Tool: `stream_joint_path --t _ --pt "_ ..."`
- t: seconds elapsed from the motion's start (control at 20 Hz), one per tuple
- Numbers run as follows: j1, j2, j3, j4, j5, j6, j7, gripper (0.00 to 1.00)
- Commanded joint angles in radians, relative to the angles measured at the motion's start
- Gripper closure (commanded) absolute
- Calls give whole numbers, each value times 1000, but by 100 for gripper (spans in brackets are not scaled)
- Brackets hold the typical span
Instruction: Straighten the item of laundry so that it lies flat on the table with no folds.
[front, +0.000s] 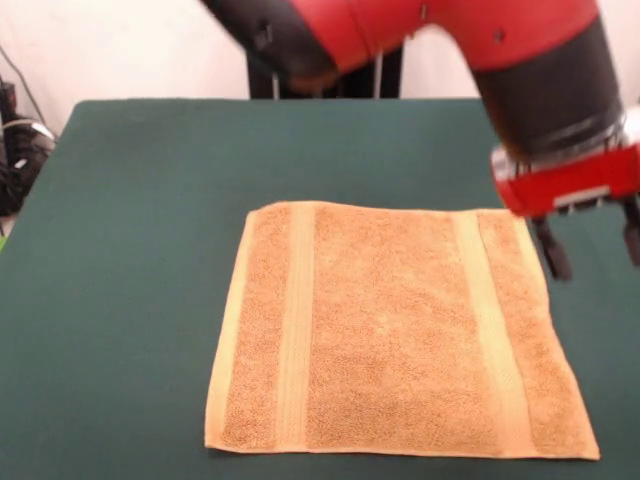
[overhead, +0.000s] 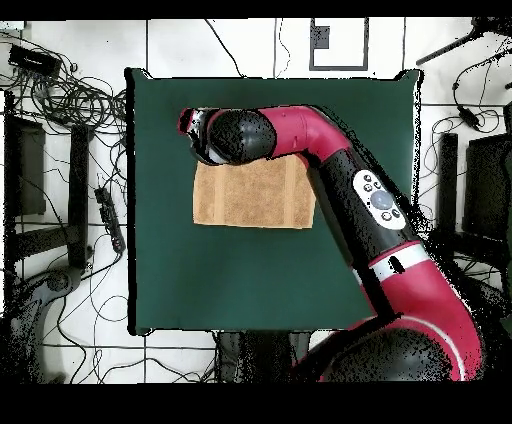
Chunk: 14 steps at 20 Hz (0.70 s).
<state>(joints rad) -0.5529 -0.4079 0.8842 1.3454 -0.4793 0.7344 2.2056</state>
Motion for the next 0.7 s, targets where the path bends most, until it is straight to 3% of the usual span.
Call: stream_joint_path --t 0.05,0.45,0.7 --pt "90 -155 -153 -41 45 255 66 0" --pt "117 -81 -223 -46 -62 121 12 0" --pt "141 -69 -275 -54 -119 101 -7 0"
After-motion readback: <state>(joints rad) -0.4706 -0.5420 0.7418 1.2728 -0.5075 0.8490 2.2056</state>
